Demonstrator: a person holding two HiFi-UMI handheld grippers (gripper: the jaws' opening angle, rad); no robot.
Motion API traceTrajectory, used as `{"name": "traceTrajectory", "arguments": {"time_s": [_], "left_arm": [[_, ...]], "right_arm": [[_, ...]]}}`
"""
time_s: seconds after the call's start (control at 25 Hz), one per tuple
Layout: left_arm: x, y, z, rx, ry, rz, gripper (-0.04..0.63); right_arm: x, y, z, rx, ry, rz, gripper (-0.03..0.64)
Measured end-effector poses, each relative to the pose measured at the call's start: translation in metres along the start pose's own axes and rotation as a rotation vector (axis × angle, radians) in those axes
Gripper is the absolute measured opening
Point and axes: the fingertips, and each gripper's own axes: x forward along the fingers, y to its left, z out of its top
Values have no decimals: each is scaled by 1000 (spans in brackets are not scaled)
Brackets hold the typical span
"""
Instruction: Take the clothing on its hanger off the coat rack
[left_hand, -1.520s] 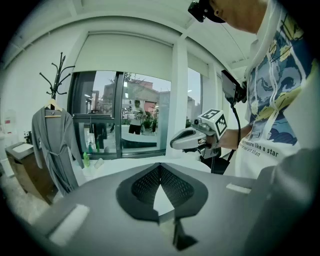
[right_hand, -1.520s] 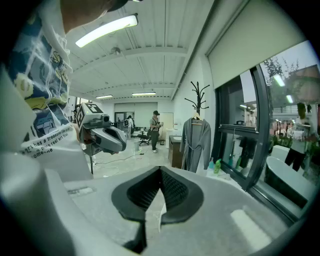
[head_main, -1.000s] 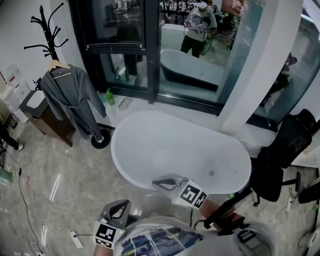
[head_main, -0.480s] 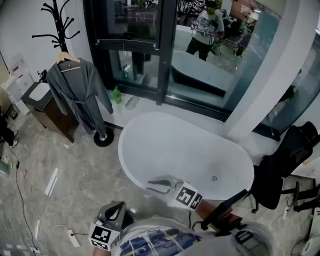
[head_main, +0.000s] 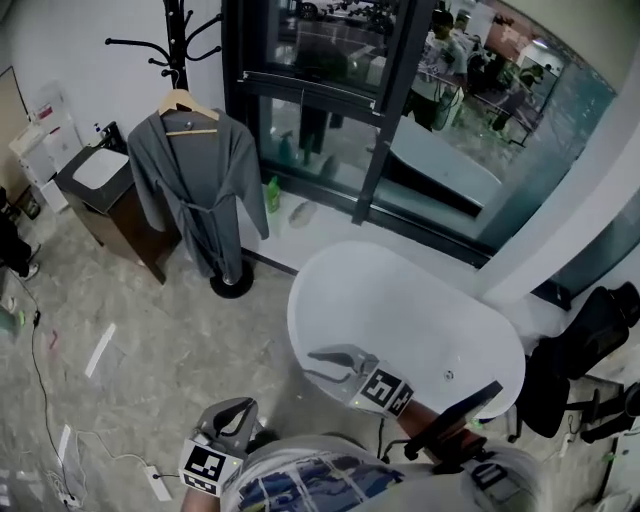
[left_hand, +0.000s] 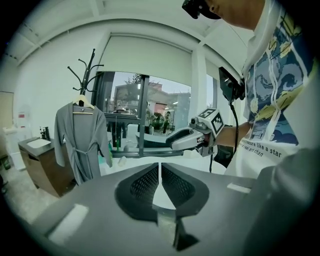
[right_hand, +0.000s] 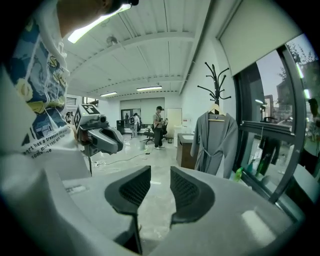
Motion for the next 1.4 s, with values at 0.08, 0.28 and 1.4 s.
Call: {"name": "traceTrajectory", "arguments": {"time_s": [0.08, 0.28, 1.4], "left_arm": [[-14, 33, -1, 4, 27, 0, 23], [-41, 113, 3, 35, 2, 28, 24], [59, 358, 107, -89, -58, 280, 23]], "right_arm": [[33, -7, 19, -14, -3, -1, 123], [105, -32, 57, -59, -5, -6, 126], [302, -496, 252, -301, 70, -106, 269]]}}
